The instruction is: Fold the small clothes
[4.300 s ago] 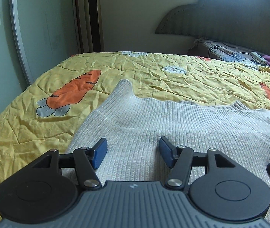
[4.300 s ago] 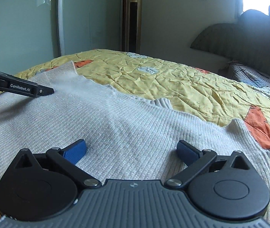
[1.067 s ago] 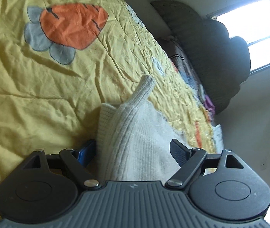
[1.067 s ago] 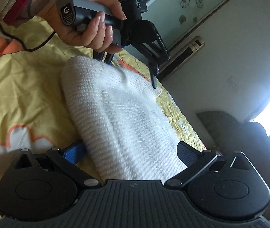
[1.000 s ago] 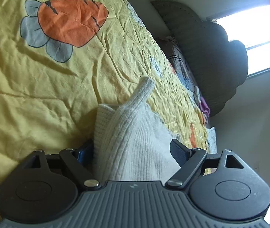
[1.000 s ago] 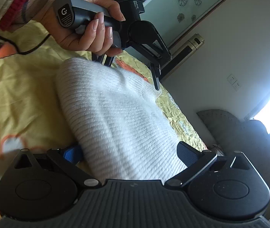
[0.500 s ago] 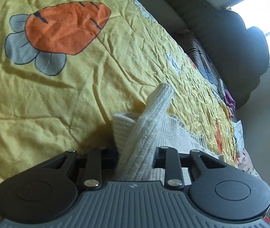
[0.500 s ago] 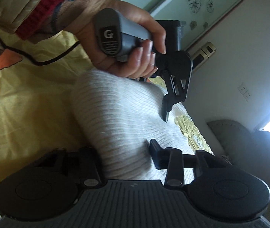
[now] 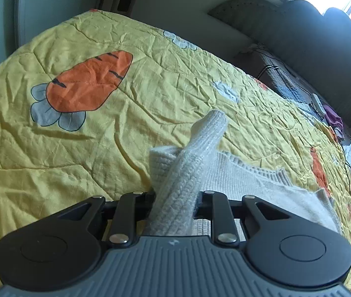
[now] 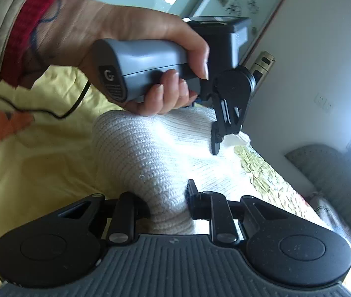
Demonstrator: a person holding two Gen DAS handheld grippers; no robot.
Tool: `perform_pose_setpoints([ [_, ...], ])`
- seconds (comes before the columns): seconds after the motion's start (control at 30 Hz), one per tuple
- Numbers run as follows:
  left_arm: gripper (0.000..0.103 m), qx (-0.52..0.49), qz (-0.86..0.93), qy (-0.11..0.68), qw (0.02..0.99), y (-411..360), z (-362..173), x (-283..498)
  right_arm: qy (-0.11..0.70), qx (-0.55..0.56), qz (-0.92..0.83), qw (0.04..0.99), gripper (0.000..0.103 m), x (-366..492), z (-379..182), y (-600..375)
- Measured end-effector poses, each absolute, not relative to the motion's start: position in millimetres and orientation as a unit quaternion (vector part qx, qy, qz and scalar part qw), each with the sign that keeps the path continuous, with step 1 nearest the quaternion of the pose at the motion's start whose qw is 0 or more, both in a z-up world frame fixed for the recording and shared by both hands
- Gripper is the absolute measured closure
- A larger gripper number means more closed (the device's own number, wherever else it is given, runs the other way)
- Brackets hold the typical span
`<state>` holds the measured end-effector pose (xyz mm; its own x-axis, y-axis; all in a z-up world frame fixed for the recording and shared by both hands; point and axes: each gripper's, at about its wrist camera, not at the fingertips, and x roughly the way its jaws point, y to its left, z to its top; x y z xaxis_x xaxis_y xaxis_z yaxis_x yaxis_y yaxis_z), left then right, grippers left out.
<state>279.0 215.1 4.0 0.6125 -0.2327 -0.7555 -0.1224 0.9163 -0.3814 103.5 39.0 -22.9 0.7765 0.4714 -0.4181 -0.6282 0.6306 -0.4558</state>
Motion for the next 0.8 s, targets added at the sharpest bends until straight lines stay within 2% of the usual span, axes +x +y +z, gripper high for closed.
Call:
perform_pose_setpoints([
  [0.47, 0.081, -0.276, -0.039, 0.402, 0.872, 179, 62, 261, 0.146, -0.16, 0.287, 0.933, 0.081, 102, 12, -42],
  [0.8, 0.081, -0.283, -0.058, 0.385, 0.877, 120, 84, 259, 0.159, -0.095, 0.26, 0.948, 0.082, 105, 12, -92],
])
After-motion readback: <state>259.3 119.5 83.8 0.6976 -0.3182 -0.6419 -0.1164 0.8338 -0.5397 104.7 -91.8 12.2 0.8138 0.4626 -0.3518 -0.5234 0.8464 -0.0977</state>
